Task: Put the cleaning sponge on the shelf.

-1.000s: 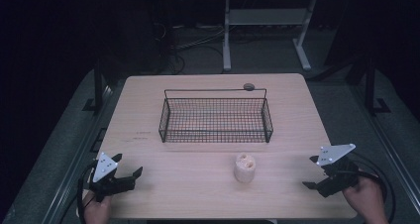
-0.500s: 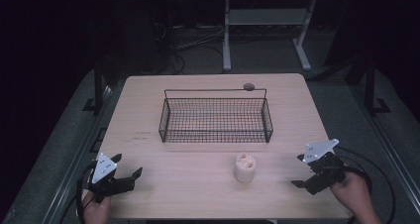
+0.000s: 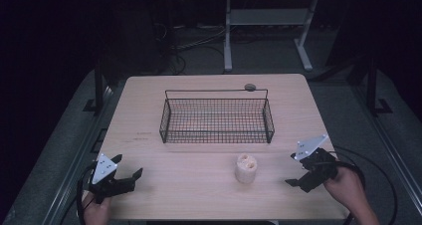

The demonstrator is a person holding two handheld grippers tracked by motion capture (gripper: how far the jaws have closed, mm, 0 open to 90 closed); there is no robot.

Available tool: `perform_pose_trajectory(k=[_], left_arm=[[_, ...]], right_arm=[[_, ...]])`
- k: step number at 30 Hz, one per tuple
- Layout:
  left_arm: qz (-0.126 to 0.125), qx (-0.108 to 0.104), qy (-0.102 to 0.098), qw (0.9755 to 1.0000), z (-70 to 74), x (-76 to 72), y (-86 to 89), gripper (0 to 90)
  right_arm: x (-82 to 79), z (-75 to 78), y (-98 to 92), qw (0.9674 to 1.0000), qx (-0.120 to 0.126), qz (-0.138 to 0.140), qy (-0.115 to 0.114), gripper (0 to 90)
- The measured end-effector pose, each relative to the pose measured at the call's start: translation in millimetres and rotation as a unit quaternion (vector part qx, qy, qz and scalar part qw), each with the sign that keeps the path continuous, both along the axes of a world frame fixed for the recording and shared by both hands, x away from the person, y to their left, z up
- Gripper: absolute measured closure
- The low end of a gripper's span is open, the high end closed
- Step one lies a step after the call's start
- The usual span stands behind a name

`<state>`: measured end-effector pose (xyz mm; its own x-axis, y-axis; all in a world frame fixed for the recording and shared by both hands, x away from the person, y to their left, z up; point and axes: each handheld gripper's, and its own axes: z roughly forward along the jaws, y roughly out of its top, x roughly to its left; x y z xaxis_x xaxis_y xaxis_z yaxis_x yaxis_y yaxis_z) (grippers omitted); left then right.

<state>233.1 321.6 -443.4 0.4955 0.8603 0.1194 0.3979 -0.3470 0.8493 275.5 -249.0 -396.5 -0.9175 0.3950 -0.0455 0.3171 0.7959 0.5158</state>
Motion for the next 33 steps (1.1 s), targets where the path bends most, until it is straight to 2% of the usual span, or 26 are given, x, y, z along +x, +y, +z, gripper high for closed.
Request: perform_pose_trajectory(k=[17,33], left_arm=[[0.003,-0.001,-0.001,1.0,0.6,-0.6,1.3,13.7],[0.004,-0.002,-0.002,1.0,0.5,-0.8,2.4,13.7]], right_arm=[[1.6,11.8,21.6,0.9997,-0.007,0.023,0.005,14.7],[7.2,16.8,40.9,0.9994,-0.021,0.022,0.015,14.8]])
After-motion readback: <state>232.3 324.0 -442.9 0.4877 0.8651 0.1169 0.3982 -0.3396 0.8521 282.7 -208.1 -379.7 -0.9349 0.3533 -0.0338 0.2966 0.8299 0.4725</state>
